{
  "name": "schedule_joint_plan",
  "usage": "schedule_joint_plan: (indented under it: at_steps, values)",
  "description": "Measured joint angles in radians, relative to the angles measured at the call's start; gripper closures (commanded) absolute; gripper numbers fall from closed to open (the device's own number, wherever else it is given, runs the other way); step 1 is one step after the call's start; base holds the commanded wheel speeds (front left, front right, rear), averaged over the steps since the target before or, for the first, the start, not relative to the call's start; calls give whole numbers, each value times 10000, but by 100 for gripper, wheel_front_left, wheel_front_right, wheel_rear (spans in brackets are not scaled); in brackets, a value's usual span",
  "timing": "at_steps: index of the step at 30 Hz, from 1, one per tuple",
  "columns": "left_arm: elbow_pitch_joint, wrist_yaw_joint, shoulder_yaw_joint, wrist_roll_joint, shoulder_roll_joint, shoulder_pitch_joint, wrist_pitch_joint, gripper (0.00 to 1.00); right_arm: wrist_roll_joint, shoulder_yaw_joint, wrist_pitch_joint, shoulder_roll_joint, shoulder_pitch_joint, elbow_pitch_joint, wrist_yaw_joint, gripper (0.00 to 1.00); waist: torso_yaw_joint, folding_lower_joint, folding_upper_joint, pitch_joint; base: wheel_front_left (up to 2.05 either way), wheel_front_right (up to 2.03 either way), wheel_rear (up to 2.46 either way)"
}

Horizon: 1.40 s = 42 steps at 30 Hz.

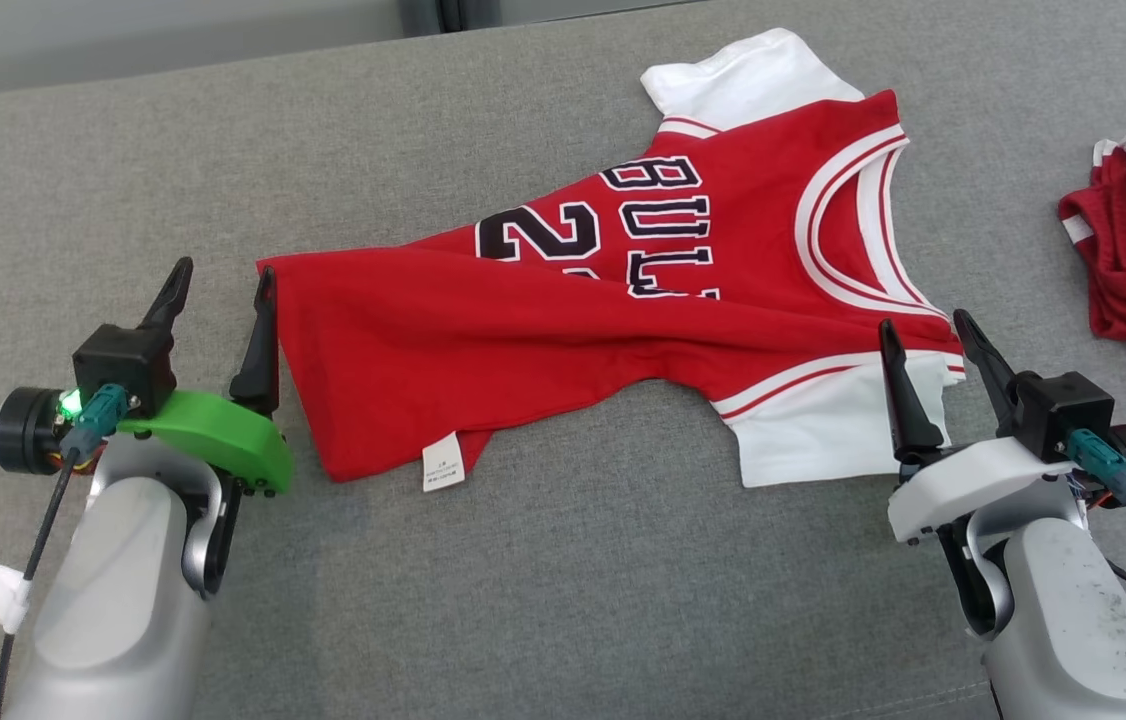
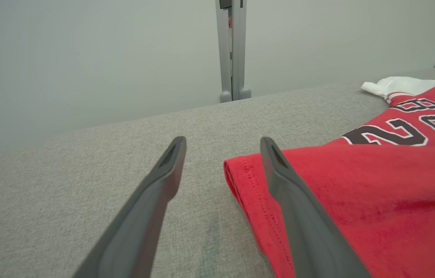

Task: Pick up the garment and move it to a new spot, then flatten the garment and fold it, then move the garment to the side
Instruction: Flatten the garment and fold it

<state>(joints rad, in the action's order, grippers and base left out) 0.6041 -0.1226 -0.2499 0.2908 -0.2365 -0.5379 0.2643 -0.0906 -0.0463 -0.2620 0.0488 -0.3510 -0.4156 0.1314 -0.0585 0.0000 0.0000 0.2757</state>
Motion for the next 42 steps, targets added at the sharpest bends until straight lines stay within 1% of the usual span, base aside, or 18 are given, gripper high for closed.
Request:
schedule_joint_plan:
  at_steps: [3, 6, 14, 22, 28, 31, 37, 42]
  values:
    - [-188, 81, 614, -184, 360, 476, 0, 0, -56, 46, 0, 2, 73, 75, 0, 0, 13, 0, 0, -185, 0, 0, 0]
    - [-522, 81, 1168, -458, 596, 1145, -2, 0, -79, 44, 0, 2, 267, 163, 0, 0, 62, 0, 0, -437, 0, 0, 0]
    - [-1246, -13, 1632, -1168, 1356, 2907, 0, 0, -230, -79, 0, 4, 1104, 230, 0, 0, 289, 0, 0, -1248, 0, 0, 0]
    - [-1781, -46, 1827, -1429, 1643, 4433, 0, 0, -230, -58, 2, 2, 1987, -86, 0, 0, 531, 0, 0, -2152, 0, 0, 0]
    - [-2268, -48, 2163, -1396, 1781, 5422, 0, 0, -230, -130, 0, 0, 2327, -201, 0, 0, 684, 0, 0, -2595, 0, 0, 0]
    - [-2362, -50, 2144, -1373, 1812, 5695, 0, 0, -230, -150, 0, 2, 2385, -222, 0, 0, 734, 0, 0, -2672, 0, 0, 0]
    - [-2322, -52, 1783, -1200, 1845, 5683, 0, 0, -182, -186, 0, 2, 2376, -251, 0, 0, 717, 0, 0, -2576, 0, 0, 0]
    - [-2050, -52, 1216, -803, 1850, 4962, 0, 0, -134, -257, 0, -2, 2095, -148, 0, 0, 679, 0, 0, -2180, 0, 0, 0]
